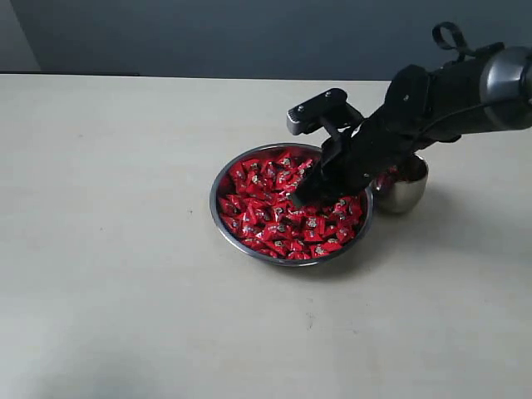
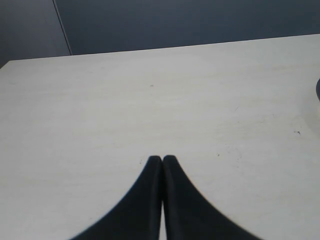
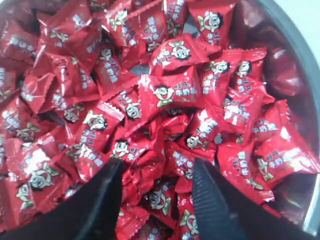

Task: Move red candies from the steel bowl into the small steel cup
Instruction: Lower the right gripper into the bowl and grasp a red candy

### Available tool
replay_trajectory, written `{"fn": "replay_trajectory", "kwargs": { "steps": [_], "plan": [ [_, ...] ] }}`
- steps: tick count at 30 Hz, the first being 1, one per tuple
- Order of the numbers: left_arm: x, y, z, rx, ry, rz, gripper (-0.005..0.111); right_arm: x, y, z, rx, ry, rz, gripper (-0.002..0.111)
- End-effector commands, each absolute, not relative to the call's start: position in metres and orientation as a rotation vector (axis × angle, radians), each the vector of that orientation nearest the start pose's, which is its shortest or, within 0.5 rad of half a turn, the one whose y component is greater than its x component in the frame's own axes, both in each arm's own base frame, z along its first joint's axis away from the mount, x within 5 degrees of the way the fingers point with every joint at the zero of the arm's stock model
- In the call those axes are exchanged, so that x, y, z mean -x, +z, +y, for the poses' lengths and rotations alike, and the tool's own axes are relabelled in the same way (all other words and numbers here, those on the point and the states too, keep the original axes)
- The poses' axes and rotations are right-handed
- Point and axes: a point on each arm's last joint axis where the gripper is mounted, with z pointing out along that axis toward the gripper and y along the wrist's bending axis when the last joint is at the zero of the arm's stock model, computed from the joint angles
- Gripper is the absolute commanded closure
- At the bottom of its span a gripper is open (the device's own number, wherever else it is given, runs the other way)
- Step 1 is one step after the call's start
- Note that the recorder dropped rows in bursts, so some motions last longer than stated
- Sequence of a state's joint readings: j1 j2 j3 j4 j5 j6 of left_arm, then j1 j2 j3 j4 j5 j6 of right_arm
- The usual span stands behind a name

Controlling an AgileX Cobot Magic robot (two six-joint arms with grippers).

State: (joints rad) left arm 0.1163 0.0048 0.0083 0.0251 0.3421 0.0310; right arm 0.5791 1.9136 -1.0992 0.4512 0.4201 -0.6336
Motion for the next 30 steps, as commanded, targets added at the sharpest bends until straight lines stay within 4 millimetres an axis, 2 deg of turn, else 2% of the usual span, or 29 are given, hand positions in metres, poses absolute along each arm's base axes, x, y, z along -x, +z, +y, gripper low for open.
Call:
{"fn": "replay_trajectory", "kwargs": {
  "steps": [1,4,6,8,11,16,25,30],
  "plan": [
    [-0.053,0.183,0.007,0.055,0.124,1.821,0.106,-0.310,0.138,0.223,1.094,0.354,2.468,0.065],
    [-0.053,0.183,0.007,0.055,0.124,1.821,0.106,-0.314,0.131,0.226,1.082,0.363,2.482,0.074],
    [-0.053,0.183,0.007,0.055,0.124,1.821,0.106,-0.316,0.129,0.227,1.076,0.361,2.481,0.089],
    [-0.053,0.183,0.007,0.055,0.124,1.821,0.106,-0.317,0.129,0.227,1.069,0.355,2.473,0.108],
    [-0.053,0.183,0.007,0.055,0.124,1.821,0.106,-0.317,0.130,0.227,1.076,0.346,2.461,0.108],
    [-0.053,0.183,0.007,0.055,0.124,1.821,0.106,-0.314,0.145,0.226,1.098,0.352,2.439,0.108],
    [-0.053,0.183,0.007,0.055,0.124,1.821,0.106,-0.305,0.187,0.219,1.132,0.354,2.364,0.108],
    [-0.053,0.183,0.007,0.055,0.124,1.821,0.106,-0.308,0.205,0.194,1.028,0.308,2.316,0.108]
  ]
}}
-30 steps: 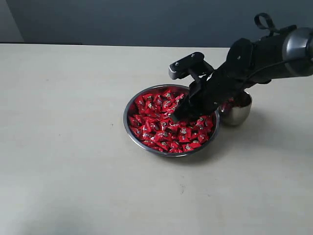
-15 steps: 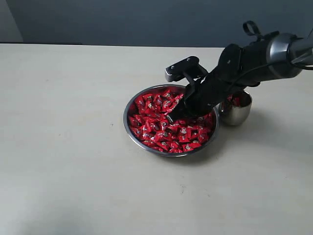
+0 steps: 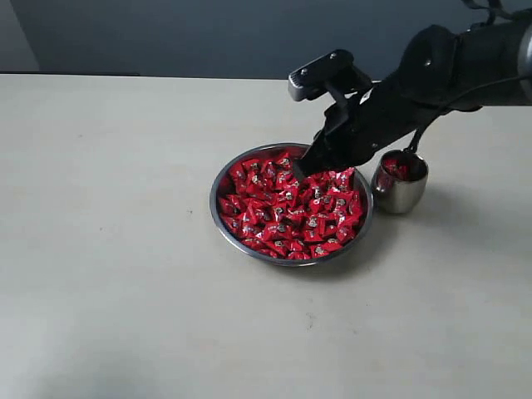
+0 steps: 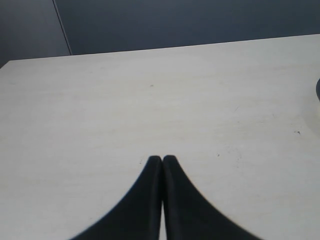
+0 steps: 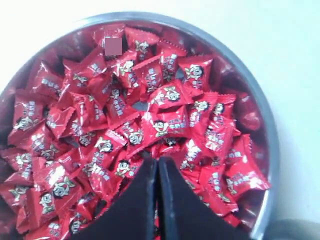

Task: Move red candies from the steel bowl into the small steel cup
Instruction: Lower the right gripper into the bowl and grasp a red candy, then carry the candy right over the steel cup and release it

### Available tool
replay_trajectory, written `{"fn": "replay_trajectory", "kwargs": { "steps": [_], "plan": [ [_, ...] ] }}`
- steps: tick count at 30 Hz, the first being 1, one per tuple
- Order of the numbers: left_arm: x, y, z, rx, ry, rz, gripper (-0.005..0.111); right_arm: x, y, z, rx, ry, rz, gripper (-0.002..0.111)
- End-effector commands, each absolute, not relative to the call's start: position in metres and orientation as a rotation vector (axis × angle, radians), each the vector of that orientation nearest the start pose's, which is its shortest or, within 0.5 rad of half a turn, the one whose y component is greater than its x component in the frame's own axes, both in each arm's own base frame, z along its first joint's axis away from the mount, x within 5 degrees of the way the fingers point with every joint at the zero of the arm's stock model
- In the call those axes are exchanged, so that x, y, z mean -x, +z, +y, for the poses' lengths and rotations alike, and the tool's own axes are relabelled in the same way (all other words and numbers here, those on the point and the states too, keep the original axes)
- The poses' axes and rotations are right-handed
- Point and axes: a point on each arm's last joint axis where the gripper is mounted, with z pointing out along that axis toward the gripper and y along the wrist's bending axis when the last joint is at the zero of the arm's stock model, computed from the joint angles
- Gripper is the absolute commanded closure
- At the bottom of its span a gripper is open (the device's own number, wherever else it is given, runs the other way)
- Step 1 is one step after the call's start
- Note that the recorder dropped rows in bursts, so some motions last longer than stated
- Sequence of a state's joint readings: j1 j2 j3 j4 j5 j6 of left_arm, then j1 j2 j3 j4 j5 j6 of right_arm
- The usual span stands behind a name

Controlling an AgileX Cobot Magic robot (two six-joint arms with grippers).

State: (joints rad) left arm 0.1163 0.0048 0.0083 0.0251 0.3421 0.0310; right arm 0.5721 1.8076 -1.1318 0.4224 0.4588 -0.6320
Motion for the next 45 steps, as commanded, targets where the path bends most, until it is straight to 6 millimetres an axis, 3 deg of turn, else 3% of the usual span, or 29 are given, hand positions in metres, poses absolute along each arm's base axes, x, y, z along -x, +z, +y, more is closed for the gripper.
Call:
{"fn": "replay_trajectory", "kwargs": {
  "steps": [1,6,13,21,22,23,24,25,27,35,45],
  "plan": [
    [-0.053,0.183,0.007,0.055,0.124,1.821,0.106,-0.309,0.208,0.188,0.994,0.301,2.315,0.108],
    [-0.053,0.183,0.007,0.055,0.124,1.821,0.106,-0.318,0.210,0.144,0.803,0.231,2.326,0.108],
    [-0.053,0.183,0.007,0.055,0.124,1.821,0.106,-0.328,0.204,0.113,0.658,0.188,2.353,0.108],
    [-0.053,0.183,0.007,0.055,0.124,1.821,0.106,-0.330,0.187,0.112,0.694,0.163,2.393,0.104],
    [-0.053,0.183,0.007,0.055,0.124,1.821,0.106,-0.330,0.185,0.112,0.701,0.160,2.398,0.100],
    [-0.053,0.183,0.007,0.055,0.124,1.821,0.106,-0.331,0.182,0.112,0.705,0.159,2.406,0.086],
    [-0.053,0.183,0.007,0.055,0.124,1.821,0.106,-0.331,0.182,0.112,0.705,0.159,2.406,0.079],
    [-0.053,0.183,0.007,0.055,0.124,1.821,0.106,-0.331,0.182,0.112,0.705,0.159,2.406,0.063],
    [-0.053,0.183,0.007,0.055,0.124,1.821,0.106,-0.331,0.183,0.112,0.704,0.158,2.401,0.054],
    [-0.053,0.183,0.007,0.055,0.124,1.821,0.106,-0.328,0.199,0.115,0.605,0.227,2.378,0.061],
    [-0.053,0.183,0.007,0.055,0.124,1.821,0.106,-0.316,0.200,0.144,0.760,0.247,2.334,0.061]
  ]
}}
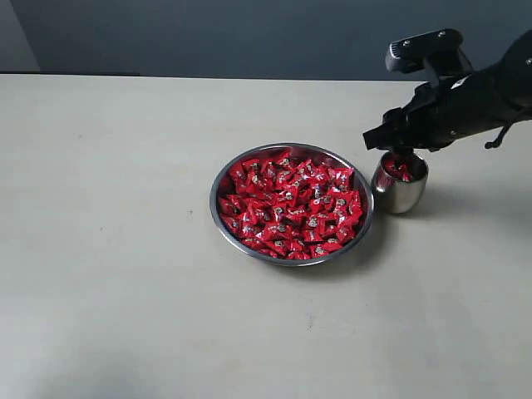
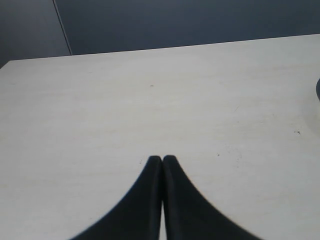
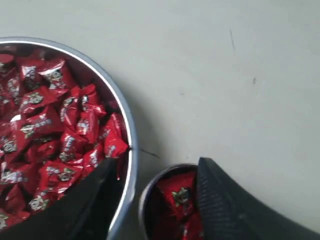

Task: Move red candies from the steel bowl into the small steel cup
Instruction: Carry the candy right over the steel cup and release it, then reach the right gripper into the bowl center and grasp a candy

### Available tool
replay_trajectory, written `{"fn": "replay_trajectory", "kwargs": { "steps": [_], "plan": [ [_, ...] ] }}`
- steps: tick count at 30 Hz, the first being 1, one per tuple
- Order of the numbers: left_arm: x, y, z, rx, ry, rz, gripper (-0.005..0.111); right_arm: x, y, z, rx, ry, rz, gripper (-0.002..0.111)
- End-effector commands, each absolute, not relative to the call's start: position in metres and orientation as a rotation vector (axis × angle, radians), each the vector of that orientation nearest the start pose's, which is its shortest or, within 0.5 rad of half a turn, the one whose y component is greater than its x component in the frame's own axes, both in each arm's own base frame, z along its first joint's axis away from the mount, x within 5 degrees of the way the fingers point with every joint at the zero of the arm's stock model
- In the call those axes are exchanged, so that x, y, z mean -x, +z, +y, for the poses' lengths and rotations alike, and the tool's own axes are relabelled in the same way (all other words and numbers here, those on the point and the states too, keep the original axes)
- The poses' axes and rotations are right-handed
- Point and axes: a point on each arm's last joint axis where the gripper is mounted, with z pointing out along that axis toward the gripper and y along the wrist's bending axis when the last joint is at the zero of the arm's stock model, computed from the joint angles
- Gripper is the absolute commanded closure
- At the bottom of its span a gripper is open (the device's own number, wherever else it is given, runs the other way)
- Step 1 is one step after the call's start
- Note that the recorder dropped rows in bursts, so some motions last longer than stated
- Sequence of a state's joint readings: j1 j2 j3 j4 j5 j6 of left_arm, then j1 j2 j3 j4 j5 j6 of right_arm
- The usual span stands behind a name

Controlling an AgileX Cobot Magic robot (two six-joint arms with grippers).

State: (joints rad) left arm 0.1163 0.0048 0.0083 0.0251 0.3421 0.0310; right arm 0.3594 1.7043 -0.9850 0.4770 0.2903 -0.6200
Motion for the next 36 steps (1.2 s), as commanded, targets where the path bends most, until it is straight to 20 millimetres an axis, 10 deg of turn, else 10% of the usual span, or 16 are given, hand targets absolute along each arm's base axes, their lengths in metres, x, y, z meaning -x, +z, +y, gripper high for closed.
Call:
{"fn": "replay_trajectory", "kwargs": {
  "steps": [1,36],
  "plan": [
    [-0.053,0.183,0.007,0.055,0.124,1.821,0.106,-0.315,0.200,0.147,0.785,0.246,2.326,0.061],
    [-0.053,0.183,0.007,0.055,0.124,1.821,0.106,-0.282,0.169,0.191,1.265,0.420,2.351,0.061]
  ]
}}
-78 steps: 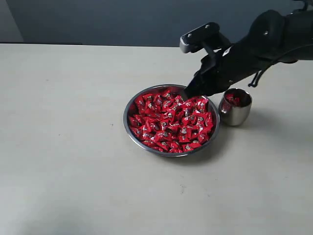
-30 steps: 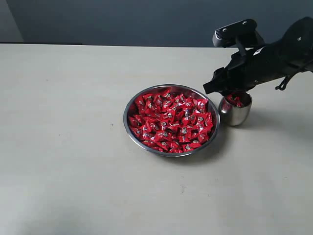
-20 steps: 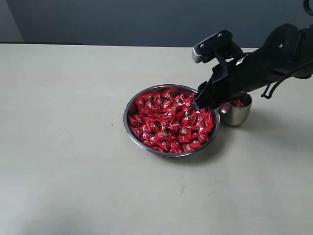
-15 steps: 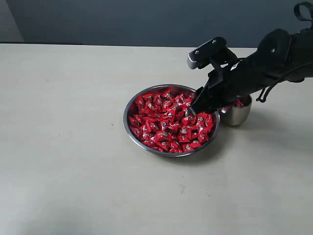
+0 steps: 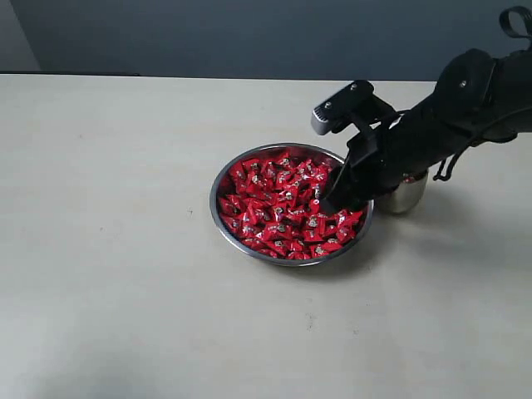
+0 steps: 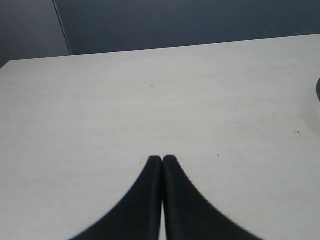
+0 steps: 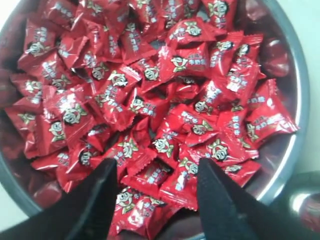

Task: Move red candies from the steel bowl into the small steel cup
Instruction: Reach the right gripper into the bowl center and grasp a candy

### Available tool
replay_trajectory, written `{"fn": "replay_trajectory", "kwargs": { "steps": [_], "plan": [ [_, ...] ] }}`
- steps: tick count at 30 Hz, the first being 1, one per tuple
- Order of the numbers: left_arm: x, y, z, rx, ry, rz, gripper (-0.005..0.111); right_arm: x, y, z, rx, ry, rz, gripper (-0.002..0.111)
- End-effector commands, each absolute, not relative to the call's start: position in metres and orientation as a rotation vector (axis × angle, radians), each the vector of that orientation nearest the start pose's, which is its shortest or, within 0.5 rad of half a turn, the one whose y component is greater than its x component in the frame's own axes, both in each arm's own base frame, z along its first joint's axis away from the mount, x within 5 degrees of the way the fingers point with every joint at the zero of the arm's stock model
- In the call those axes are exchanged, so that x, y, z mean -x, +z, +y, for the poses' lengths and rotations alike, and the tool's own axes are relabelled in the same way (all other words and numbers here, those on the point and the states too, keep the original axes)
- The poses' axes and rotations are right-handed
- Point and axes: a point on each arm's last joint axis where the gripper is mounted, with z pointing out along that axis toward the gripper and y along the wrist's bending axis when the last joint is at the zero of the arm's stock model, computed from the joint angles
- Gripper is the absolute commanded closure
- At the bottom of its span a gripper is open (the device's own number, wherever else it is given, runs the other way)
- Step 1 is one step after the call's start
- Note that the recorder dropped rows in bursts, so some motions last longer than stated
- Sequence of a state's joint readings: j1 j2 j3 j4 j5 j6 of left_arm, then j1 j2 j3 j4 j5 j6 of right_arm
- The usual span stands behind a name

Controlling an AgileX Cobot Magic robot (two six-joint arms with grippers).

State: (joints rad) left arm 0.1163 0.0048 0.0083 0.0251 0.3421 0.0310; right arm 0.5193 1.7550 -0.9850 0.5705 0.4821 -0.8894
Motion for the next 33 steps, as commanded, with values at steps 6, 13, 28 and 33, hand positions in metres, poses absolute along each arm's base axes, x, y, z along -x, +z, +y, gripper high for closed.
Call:
{"fn": "replay_trajectory", "kwargs": {
  "steps": [6,13,28,33],
  "plan": [
    [-0.053,0.183,0.007,0.055,0.124,1.821,0.106,-0.283,0.155,0.196,1.329,0.468,2.333,0.061],
    [-0.053,0.183,0.007,0.055,0.124,1.821,0.106,-0.290,0.140,0.202,1.325,0.497,2.374,0.061],
    [-0.053,0.183,0.007,0.055,0.124,1.821,0.106,-0.297,0.123,0.202,1.300,0.459,2.379,0.061],
    [-0.053,0.183,0.007,0.055,0.124,1.821,0.106,-0.298,0.123,0.202,1.291,0.452,2.376,0.088]
  ]
}}
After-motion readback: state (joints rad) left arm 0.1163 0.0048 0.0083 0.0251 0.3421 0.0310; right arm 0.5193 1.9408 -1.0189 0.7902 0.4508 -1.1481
